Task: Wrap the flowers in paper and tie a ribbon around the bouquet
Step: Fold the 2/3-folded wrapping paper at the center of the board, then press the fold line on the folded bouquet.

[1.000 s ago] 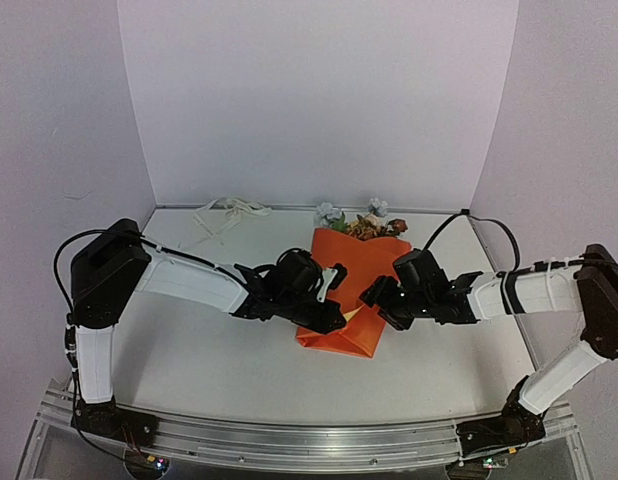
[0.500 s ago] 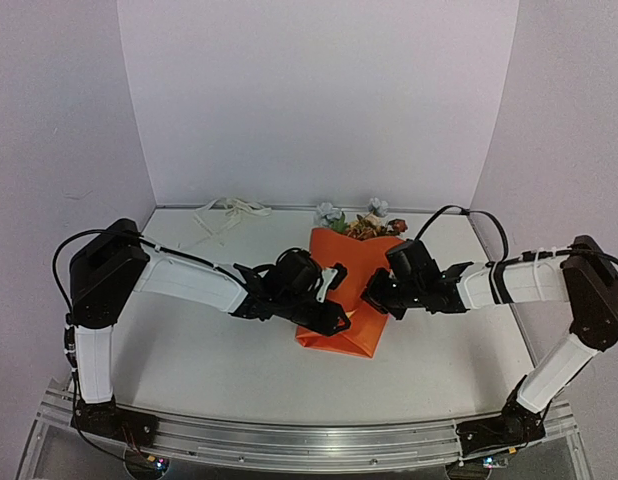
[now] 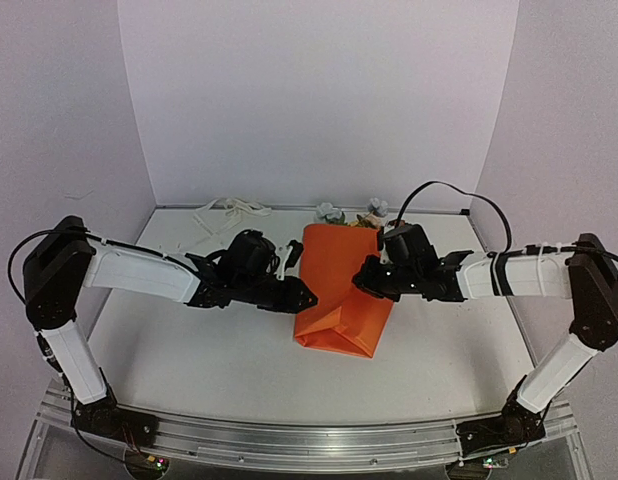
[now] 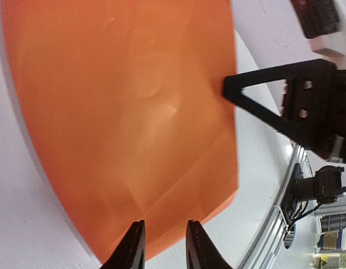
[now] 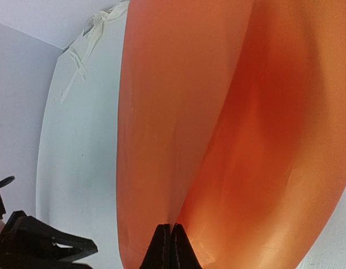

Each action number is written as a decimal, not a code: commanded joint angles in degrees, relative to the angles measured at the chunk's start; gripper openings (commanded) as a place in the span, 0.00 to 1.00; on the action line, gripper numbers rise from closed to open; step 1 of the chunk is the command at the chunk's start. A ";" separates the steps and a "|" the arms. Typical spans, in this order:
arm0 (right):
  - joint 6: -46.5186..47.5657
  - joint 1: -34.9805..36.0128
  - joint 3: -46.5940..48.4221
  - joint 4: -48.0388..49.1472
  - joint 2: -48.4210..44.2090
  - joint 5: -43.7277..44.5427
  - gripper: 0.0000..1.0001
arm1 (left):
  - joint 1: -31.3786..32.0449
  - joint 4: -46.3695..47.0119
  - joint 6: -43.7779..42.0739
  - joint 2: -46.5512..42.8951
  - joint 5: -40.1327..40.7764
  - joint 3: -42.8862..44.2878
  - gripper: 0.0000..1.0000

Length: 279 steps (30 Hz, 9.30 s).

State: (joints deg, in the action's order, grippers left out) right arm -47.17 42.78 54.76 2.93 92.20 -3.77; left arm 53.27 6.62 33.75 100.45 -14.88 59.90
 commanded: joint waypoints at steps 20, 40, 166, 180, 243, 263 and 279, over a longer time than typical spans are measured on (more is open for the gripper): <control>6.43 -0.09 3.69 -6.40 -0.90 0.15 0.00 | -3.40 -0.47 6.31 -0.06 2.86 -6.15 0.35; -2.83 9.20 1.62 -13.31 -7.21 2.59 0.74 | -3.70 13.22 13.29 3.62 -6.78 -7.17 0.35; 7.51 21.64 25.82 -22.81 30.04 12.22 0.00 | -20.22 41.89 38.73 9.42 -11.37 -25.49 0.30; 10.04 21.16 26.06 -23.87 17.94 14.66 0.19 | -20.12 33.98 32.28 6.51 -11.19 -20.42 0.31; -13.29 -0.07 -6.56 5.42 4.68 0.70 0.12 | -5.63 6.81 12.31 18.64 -15.15 11.53 0.31; -16.40 6.18 -18.59 5.59 -0.67 16.76 0.00 | -5.46 7.67 11.61 18.15 -19.30 12.92 0.30; -16.82 6.17 -18.54 5.81 0.01 16.92 0.00 | -0.14 1.44 8.94 22.92 -25.40 15.61 0.20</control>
State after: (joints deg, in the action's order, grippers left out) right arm -63.32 48.90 36.21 8.12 92.58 11.12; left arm 52.44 10.58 44.19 121.48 -38.17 73.91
